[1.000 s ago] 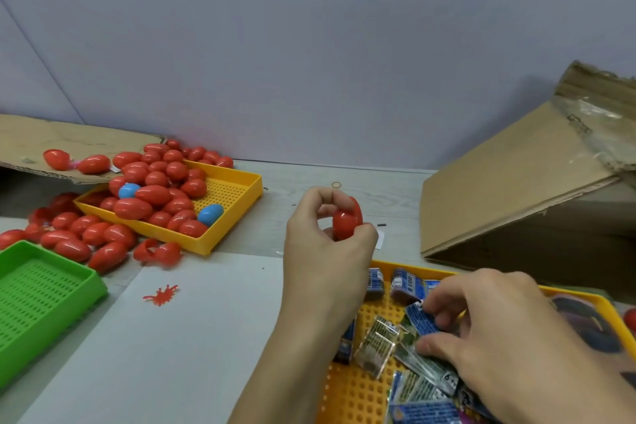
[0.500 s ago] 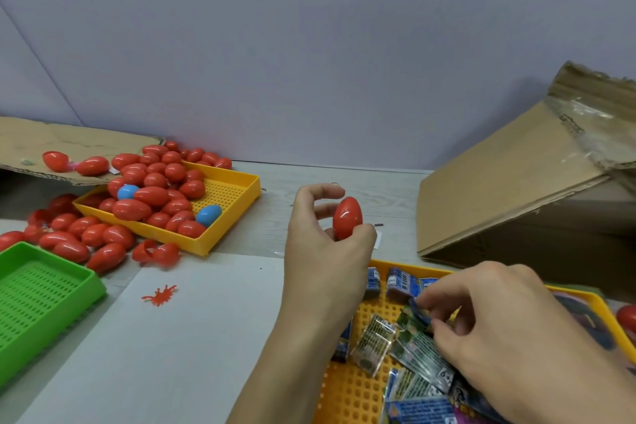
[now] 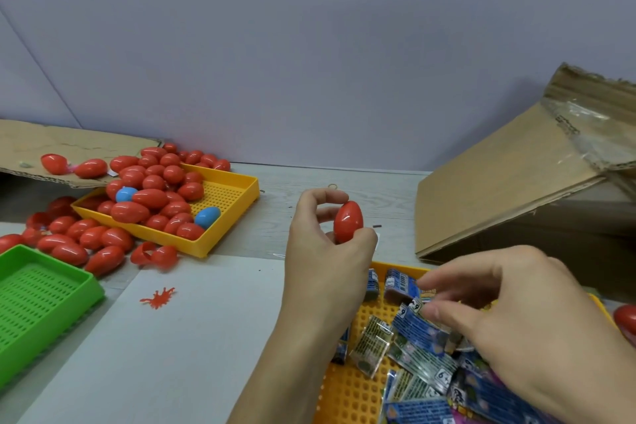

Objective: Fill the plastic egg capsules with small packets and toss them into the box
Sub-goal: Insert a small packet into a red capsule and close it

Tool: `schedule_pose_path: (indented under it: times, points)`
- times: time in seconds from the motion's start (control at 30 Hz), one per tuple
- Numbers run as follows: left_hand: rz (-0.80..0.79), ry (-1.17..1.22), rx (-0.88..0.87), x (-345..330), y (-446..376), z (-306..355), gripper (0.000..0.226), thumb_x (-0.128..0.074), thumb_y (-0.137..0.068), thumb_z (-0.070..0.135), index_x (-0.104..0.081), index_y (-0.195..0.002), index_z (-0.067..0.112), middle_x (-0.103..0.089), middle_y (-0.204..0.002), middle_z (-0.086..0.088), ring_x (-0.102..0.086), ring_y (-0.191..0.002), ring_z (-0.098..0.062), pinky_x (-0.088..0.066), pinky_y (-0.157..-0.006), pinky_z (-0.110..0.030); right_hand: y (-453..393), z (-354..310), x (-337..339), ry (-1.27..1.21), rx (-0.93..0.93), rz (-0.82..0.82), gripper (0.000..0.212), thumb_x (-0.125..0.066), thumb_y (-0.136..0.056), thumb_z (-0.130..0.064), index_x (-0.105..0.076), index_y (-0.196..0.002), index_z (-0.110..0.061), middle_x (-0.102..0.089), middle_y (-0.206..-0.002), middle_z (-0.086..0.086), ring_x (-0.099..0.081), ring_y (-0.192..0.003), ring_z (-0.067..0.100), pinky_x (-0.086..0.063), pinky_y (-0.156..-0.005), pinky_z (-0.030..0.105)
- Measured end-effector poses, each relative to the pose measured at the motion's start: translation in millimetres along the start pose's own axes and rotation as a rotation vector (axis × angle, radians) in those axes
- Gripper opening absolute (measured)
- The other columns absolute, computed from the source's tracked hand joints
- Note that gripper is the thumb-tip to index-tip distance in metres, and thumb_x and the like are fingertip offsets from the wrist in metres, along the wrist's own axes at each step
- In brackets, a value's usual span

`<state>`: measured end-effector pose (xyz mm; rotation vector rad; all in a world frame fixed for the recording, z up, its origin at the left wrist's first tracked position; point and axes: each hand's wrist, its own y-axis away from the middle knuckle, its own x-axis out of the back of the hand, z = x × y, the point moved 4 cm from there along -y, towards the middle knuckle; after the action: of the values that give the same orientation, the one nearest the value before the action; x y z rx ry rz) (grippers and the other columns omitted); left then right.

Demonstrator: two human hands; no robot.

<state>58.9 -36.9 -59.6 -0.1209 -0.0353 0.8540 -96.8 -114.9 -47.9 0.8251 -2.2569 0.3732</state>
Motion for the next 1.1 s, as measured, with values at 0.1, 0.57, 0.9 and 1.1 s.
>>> schedule_pose_path:
  times: [0.1, 0.57, 0.9, 1.1]
  points:
    - [-0.005, 0.0, 0.003, -0.5, 0.2, -0.9, 0.039, -0.068, -0.084, 0.007, -0.054, -0.103, 0.038, -0.061, -0.11, 0.01, -0.071, -0.088, -0.015, -0.048, -0.053, -0.007, -1.5, 2.4, -0.9, 0.029, -0.014, -0.019, 0.016, -0.083, -0.074, -0.035, -0.07, -0.069, -0.043, -0.064, -0.066, -0.035, -0.058, -0.074, -0.015, -0.042, -0.055, 0.011]
    - [-0.031, -0.003, 0.024, -4.4, 1.3, -2.1, 0.04, -0.078, -0.083, 0.017, -0.054, -0.106, 0.039, -0.068, -0.103, 0.012, -0.069, -0.088, -0.001, -0.049, -0.058, -0.006, -4.7, -5.7, -21.5, 0.387, -0.001, -0.219, 0.027, -0.072, -0.074, -0.063, -0.068, -0.095, -0.047, -0.059, -0.086, -0.025, -0.053, -0.081, -0.001, -0.05, -0.07, 0.021]
    - [-0.037, -0.092, -0.03, -6.2, 4.1, 4.0, 0.04, -0.083, -0.075, 0.027, -0.056, -0.104, 0.035, -0.064, -0.101, 0.011, -0.065, -0.085, 0.007, -0.052, -0.062, -0.009, -1.8, -6.4, -19.1, 0.356, 0.099, -0.166, 0.01, -0.063, -0.087, -0.049, -0.069, -0.079, -0.046, -0.059, -0.084, -0.024, -0.054, -0.08, -0.003, -0.046, -0.07, 0.014]
    - [-0.047, -0.086, 0.012, -5.8, 3.8, 2.1, 0.029, -0.067, -0.09, 0.014, -0.056, -0.1, 0.039, -0.061, -0.093, 0.014, -0.067, -0.076, -0.008, -0.054, -0.061, -0.013, -3.8, -2.7, -8.9, 0.121, 0.102, -0.013, 0.019, -0.068, -0.085, -0.036, -0.07, -0.066, -0.038, -0.06, -0.072, -0.039, -0.057, -0.076, -0.015, -0.048, -0.055, 0.008]
